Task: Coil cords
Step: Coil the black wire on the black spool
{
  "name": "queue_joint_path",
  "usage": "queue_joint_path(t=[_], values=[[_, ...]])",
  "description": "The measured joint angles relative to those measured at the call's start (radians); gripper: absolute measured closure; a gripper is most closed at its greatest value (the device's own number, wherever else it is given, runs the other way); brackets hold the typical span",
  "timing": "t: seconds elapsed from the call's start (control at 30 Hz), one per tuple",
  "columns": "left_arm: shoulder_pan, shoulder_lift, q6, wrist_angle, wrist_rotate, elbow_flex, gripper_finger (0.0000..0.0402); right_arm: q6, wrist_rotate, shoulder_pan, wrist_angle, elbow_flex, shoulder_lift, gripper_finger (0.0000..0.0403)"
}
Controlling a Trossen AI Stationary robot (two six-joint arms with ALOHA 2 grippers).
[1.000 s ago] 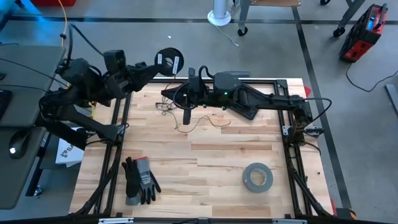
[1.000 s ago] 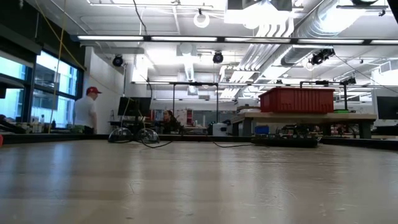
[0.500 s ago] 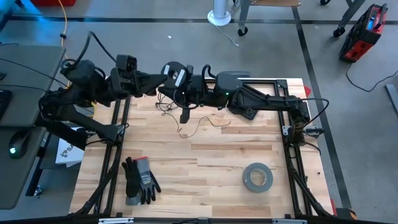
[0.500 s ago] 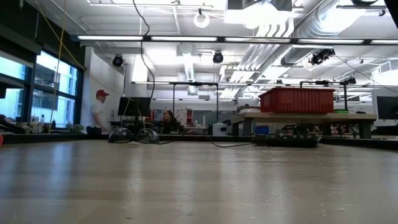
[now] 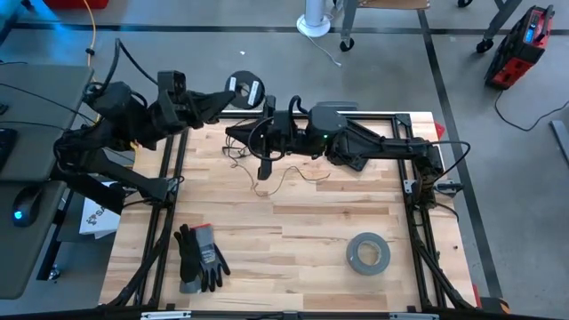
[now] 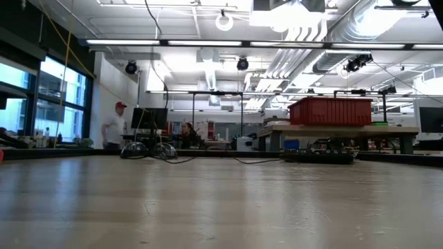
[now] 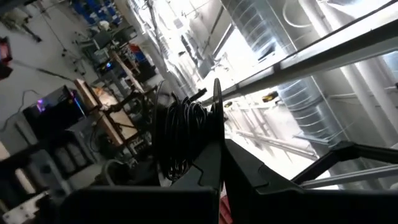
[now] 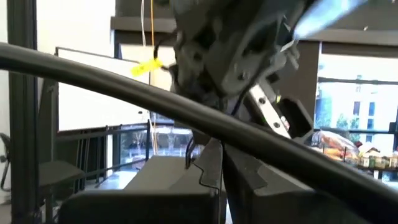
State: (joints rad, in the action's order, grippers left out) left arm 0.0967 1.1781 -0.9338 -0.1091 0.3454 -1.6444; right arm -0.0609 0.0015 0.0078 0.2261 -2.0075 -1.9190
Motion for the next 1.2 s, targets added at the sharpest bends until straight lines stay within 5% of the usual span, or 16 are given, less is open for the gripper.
queue_joint_path(t=[0.8, 1.2], values=[[0.003, 0.031, -0.257, -0.046, -0.143, 0.0, 0.0402, -0.038, 0.124, -0.029, 0.117, 0.0, -0.026, 0.0403], [0.05, -0.036, -0.256, -0.167, -0.169, 0.0, 0.0401, -0.148, 0.122, -0.106, 0.129, 0.0, -0.026, 0.0403]])
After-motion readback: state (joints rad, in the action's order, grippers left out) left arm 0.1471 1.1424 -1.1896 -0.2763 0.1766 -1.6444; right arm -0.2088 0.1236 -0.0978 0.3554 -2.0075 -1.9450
